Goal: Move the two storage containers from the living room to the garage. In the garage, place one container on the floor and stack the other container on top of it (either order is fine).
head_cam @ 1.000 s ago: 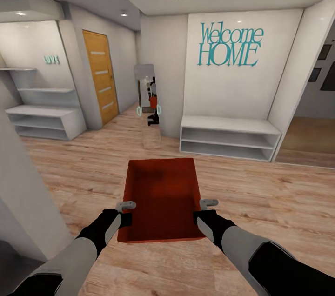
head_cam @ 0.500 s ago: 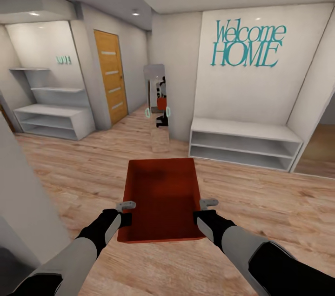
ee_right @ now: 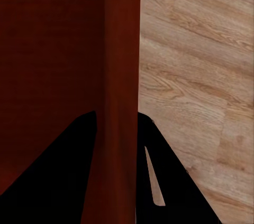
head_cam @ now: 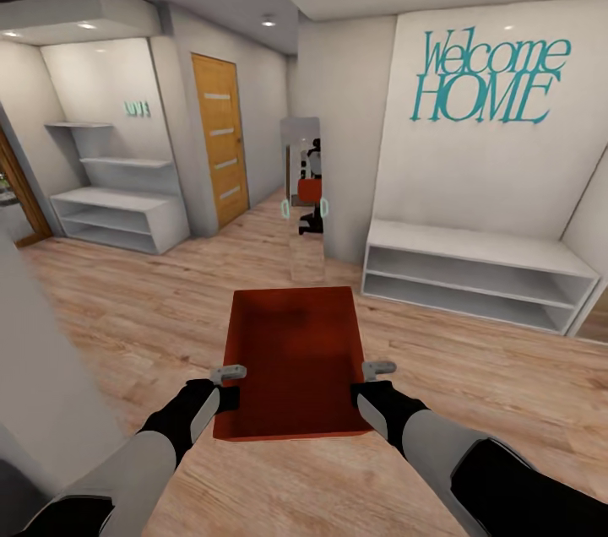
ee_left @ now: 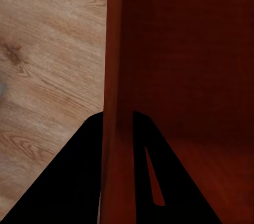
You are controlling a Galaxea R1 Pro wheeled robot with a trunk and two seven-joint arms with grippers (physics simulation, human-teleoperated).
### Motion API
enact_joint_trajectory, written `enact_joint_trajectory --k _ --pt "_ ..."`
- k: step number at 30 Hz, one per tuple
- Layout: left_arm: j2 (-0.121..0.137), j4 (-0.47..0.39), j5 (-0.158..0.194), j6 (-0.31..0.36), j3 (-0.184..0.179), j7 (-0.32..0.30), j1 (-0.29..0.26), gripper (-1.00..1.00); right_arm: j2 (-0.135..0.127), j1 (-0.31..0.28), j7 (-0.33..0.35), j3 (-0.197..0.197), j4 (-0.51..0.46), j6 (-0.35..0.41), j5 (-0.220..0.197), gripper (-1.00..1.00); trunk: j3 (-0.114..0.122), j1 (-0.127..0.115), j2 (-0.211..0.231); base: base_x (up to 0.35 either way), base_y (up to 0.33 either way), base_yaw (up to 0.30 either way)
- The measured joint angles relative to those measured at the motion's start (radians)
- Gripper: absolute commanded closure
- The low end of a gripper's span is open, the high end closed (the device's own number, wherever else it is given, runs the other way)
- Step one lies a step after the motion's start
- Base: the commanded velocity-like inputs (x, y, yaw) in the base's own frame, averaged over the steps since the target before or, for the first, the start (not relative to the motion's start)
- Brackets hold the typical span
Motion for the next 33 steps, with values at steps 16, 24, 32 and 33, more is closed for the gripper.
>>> enact_joint_trajectory --k 16,24,32,33 --pt "0.000 0.000 0.000 0.000 0.000 0.000 0.000 1.00 0.000 0.000 0.000 0.000 0.000 0.000 0.000 1.00 0.000 0.000 0.000 0.322 0.000 0.000" --pt "0.000 0.000 0.000 0.000 0.000 0.000 0.000 1.00 0.000 0.000 0.000 0.000 0.000 0.000 0.000 1.00 0.000 0.000 0.000 0.322 0.000 0.007" --pt "0.000 0.000 0.000 0.000 0.000 0.000 0.000 1.00 0.000 0.000 0.000 0.000 0.000 0.000 0.000 1.00 0.000 0.000 0.000 0.322 0.000 0.237" --pt "0.000 0.000 0.000 0.000 0.000 0.000 0.000 1.00 0.000 0.000 0.000 0.000 0.000 0.000 0.000 1.00 0.000 0.000 0.000 0.322 0.000 0.268"
